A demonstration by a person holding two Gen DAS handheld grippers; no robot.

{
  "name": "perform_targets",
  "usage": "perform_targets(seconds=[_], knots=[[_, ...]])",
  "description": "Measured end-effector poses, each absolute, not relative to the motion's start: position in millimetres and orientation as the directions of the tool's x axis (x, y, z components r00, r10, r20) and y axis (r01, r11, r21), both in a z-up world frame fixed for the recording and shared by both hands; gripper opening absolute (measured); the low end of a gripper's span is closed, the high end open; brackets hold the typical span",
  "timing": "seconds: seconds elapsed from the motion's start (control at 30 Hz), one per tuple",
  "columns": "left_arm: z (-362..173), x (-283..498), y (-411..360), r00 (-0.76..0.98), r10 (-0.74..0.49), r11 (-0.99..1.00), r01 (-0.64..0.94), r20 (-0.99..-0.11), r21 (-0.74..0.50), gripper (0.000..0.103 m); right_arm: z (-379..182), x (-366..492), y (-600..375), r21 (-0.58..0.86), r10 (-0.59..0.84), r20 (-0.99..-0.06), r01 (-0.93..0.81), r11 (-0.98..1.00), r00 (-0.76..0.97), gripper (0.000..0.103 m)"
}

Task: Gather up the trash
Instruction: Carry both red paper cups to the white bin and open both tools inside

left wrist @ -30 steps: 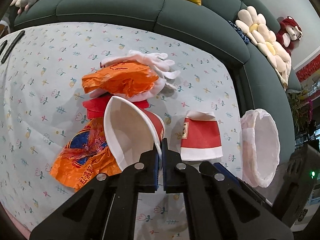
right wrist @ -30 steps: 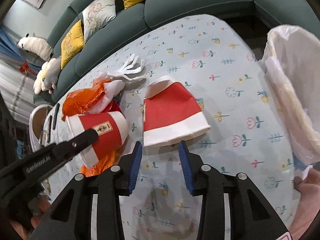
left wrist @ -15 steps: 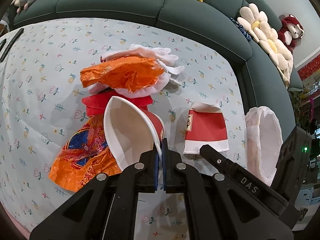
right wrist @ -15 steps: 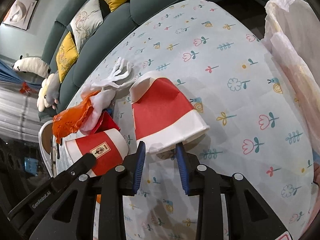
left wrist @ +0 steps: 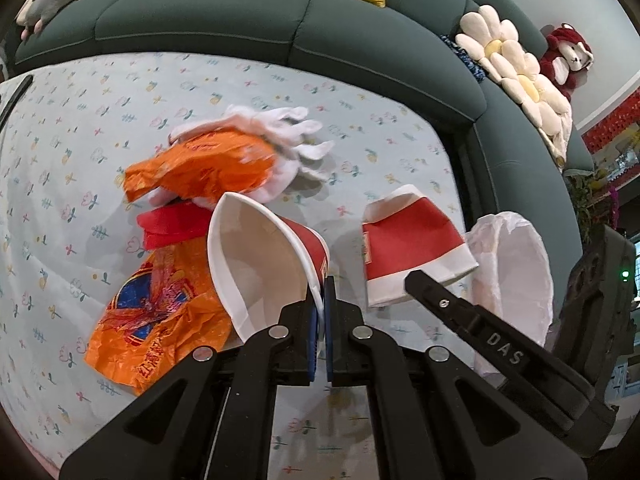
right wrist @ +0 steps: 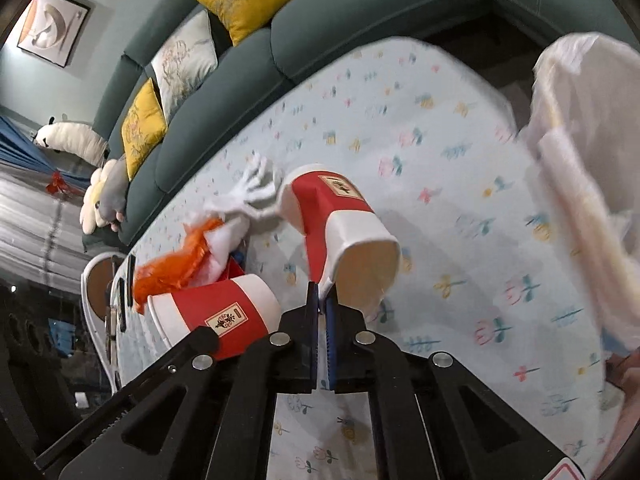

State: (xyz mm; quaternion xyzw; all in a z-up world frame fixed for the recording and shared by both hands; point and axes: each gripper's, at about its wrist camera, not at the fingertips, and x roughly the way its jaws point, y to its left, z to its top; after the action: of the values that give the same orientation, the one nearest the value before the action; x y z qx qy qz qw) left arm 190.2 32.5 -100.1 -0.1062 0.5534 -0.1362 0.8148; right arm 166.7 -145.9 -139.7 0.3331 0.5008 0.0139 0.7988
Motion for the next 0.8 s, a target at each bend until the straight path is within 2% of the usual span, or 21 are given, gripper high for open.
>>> perform_targets(seconds=[0.43, 0.8], knots=[[-50, 173, -37, 0.390, -0.402, 0.913, 0.244, -0.829, -0.328, 0.002, -72, 125, -219, 0.512, 0.212, -0.747, 0.342, 0.788, 0.630, 0.004], [-16, 145, -130, 0.380, -0.480, 0.848, 0.432, -0.791, -0.307, 0.002, -46, 72, -293, 0.508, 0.112, -0.717, 0.406, 0.760, 0.688, 0.004]])
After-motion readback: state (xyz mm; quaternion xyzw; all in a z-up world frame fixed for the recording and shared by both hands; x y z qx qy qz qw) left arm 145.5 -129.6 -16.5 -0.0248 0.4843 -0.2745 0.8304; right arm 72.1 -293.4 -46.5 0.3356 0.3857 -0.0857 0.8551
